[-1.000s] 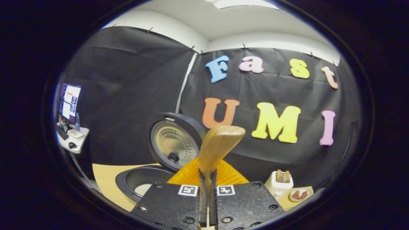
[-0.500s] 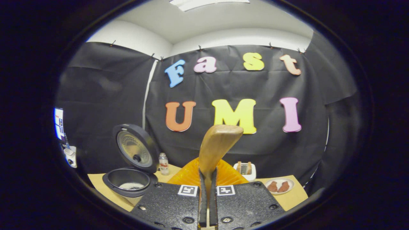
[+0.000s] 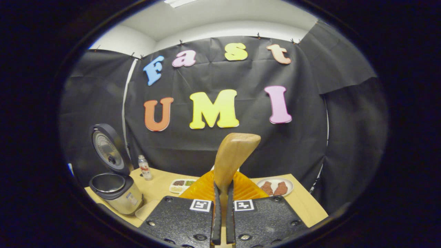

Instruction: Close the left gripper, press the button to open the rice cooker; take a wooden spoon from the chopstick holder with the right hand, scoop a spoonful of rice and pour it into the rice cooker, then put the wooden spoon back into the chopstick holder.

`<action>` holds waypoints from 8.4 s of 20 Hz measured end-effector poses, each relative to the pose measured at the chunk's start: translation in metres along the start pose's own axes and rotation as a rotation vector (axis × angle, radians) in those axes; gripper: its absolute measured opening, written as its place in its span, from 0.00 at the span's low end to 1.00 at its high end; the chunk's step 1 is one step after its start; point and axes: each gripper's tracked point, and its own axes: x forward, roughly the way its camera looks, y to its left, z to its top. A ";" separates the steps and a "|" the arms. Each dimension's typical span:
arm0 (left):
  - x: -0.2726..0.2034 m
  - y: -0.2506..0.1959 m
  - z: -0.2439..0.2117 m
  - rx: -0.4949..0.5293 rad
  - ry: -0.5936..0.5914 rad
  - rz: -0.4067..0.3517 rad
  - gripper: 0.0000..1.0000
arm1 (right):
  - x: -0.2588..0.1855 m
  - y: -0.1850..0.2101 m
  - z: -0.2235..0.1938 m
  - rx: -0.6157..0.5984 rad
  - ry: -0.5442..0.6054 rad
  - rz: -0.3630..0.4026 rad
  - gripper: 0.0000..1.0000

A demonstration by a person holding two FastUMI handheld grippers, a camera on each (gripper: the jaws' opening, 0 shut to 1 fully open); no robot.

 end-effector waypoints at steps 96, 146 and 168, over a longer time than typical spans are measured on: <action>0.235 0.081 0.045 -0.010 0.257 0.114 0.94 | -0.255 0.024 -0.017 -0.016 -0.102 0.038 0.94; 0.160 0.064 -0.060 0.019 0.205 0.229 0.96 | -0.252 0.053 -0.019 -0.066 -0.061 -0.003 0.94; 0.040 -0.009 0.050 0.015 0.038 0.073 0.93 | -0.265 0.007 0.022 -0.011 -0.102 -0.143 0.94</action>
